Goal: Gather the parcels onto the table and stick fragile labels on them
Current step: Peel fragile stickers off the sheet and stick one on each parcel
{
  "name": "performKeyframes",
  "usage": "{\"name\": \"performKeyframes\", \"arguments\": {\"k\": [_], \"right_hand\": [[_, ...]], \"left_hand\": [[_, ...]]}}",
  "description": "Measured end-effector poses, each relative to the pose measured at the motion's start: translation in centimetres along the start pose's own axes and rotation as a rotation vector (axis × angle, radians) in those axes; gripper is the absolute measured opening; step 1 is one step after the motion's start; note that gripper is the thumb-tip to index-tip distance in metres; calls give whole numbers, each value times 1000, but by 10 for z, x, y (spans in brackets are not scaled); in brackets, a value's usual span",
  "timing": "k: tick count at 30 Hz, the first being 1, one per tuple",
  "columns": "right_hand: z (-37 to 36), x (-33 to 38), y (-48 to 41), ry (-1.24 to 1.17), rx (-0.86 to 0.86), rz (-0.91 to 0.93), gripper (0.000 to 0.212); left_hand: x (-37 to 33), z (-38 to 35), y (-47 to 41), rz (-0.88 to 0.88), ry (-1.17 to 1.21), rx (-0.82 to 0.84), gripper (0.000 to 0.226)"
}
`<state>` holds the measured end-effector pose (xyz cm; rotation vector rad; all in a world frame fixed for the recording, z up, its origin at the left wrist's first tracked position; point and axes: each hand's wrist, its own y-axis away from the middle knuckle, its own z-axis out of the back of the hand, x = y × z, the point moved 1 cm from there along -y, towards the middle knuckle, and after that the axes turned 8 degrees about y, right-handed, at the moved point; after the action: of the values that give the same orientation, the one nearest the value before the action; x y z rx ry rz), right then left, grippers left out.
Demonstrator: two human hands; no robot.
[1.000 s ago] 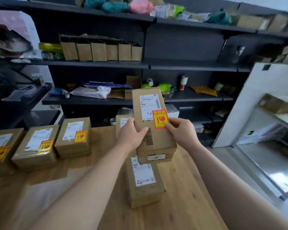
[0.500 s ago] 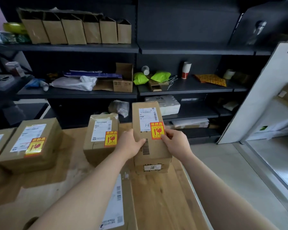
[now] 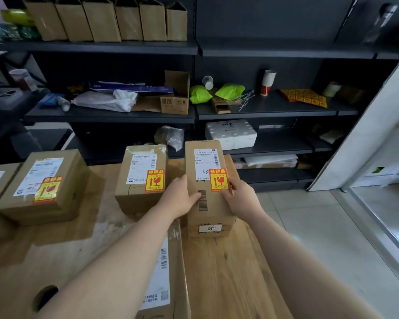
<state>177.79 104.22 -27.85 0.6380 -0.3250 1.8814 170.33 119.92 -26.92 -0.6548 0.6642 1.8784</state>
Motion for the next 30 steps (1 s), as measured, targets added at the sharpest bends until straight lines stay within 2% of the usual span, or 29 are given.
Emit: {"name": "performKeyframes", "arguments": {"k": [2,5,8,10,14,18,21,24,30], "right_hand": [[0,6,6,77,-39,34,27],[2,24,26,195,-70,65,46],[4,45,59,245,-60,151,51],[-1,56,84,266,-45,212,52],[-24,63,132,275,-11,283,47],[-52,57,170,399,55,289,31],[-64,56,194,444,166,207,32],[-70,64,207,390,185,152,31],[-71,103,249,380,110,188,34]], "left_hand": [[0,7,10,-44,-95,-29,54],[0,23,38,-120,-286,-104,62],[10,40,78,-193,-407,-169,63],[22,48,108,-192,-449,-178,61],[59,50,169,-84,-468,-171,65],[91,33,216,65,-412,-101,62],[106,20,233,162,-133,-42,47],[109,19,240,147,35,-36,48],[132,49,280,124,147,-100,48]]}}
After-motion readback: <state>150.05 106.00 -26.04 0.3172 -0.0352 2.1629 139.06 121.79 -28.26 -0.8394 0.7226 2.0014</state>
